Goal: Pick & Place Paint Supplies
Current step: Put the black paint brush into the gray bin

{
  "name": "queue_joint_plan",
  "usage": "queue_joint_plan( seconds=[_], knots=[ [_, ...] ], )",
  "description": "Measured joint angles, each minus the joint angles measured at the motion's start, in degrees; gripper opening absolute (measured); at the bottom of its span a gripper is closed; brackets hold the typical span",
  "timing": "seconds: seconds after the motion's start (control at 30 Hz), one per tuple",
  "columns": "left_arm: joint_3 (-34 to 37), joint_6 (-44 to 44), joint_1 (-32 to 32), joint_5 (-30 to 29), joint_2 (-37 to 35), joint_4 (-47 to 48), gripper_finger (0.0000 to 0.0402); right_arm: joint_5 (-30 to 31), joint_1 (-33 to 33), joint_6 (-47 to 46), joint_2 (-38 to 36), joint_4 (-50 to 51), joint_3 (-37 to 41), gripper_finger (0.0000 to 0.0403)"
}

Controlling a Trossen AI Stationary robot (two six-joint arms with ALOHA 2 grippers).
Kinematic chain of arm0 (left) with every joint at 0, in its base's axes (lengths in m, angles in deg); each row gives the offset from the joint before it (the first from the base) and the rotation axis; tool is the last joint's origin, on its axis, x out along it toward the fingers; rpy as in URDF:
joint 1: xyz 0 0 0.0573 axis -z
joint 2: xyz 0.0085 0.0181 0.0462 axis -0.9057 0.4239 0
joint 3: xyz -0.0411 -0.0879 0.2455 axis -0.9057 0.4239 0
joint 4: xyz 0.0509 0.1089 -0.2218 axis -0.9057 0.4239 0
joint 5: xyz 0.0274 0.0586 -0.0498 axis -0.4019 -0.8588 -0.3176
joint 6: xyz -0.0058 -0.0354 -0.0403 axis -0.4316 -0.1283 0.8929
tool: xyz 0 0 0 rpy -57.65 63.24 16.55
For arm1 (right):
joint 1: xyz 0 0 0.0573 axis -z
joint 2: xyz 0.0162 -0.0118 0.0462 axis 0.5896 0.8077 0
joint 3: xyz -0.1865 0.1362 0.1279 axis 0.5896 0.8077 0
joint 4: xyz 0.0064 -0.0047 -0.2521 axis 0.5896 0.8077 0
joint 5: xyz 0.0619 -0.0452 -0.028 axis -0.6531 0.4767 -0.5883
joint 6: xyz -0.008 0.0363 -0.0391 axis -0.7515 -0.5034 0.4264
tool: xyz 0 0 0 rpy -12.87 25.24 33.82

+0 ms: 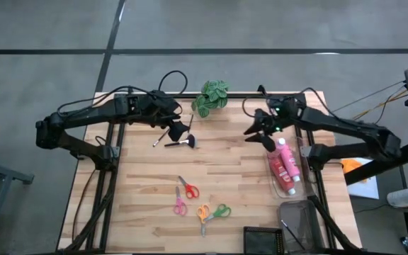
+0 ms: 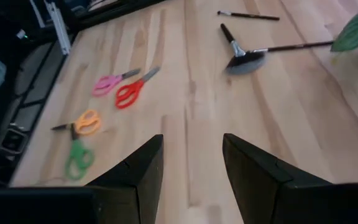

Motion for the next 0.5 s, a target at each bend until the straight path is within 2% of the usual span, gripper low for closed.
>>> queue_joint_plan(
  seconds=[0.2, 0.5],
  knots=[
    [0.0, 0.16, -0.02, -2.35, 0.0, -1.18, 0.0356, 0.03, -0.03, -0.26, -9.09, 8.97, 0.0, 0.0162],
    [0.0, 0.45, -0.02, -2.4, 0.0, -4.26, 0.0356, 0.08, -0.06, -0.15, -19.56, 18.34, 0.0, 0.0162]
  ],
)
